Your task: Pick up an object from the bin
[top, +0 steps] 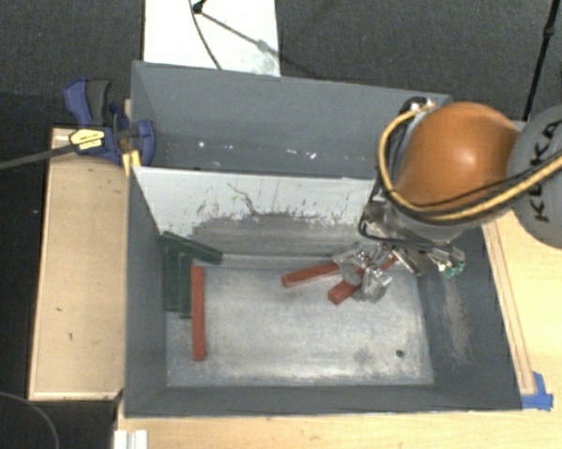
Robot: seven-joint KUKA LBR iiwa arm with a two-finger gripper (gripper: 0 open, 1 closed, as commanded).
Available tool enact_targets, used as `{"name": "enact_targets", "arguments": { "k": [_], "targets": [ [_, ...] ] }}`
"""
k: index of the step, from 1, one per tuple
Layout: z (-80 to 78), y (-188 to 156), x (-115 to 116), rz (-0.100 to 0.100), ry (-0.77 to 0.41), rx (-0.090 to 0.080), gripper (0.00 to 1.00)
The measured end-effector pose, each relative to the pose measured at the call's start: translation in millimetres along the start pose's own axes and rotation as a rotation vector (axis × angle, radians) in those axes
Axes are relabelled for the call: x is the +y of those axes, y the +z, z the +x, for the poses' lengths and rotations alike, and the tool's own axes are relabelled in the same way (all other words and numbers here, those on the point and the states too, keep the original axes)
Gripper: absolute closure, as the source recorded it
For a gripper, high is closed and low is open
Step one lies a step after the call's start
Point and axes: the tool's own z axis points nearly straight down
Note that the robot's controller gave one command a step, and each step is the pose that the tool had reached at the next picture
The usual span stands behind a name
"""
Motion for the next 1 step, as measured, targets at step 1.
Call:
{"name": "enact_targets", "arguments": {
  "k": [1],
  "targets": [
    [-22.8, -103.5, -15.8, 0.001, -0.009, -0.003, 1.0]
  ]
}}
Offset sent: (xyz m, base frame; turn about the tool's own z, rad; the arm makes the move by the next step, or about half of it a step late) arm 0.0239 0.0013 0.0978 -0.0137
